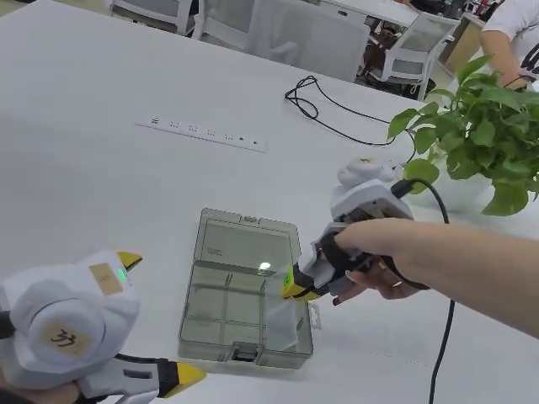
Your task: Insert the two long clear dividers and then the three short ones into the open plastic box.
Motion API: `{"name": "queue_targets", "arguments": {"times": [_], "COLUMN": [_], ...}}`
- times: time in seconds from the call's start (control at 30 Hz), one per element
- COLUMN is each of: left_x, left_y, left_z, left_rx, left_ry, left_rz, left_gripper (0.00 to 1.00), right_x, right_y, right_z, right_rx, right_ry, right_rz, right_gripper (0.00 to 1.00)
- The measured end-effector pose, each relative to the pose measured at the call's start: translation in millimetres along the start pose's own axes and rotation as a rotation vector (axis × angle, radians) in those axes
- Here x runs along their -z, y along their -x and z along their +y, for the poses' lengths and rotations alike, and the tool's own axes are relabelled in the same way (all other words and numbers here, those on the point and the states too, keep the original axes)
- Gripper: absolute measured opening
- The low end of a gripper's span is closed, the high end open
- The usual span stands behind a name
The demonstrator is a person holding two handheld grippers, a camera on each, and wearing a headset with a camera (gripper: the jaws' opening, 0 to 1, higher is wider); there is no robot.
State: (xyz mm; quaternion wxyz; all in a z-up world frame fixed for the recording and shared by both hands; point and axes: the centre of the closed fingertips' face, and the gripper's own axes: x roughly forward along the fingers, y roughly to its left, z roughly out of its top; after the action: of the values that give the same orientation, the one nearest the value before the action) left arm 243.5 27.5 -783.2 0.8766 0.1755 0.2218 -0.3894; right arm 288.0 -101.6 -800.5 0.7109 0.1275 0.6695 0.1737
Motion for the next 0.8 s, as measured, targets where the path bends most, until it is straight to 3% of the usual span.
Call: {"name": "queue_targets", "arguments": {"times": [0.8], "left_x": [2.6], "left_y": [-1.6], "left_z": [-2.4], "left_rx": [0.009], "left_ry": [-0.023], "left_rz": [0.016], "left_gripper": [0.93], "right_x": [-1.1], "right_y": [-2.0], "right_z": [3.6], "right_rx": [0.043], "right_ry": [0.033], "right_rz": [0.041], "right_gripper": [0.02]}}
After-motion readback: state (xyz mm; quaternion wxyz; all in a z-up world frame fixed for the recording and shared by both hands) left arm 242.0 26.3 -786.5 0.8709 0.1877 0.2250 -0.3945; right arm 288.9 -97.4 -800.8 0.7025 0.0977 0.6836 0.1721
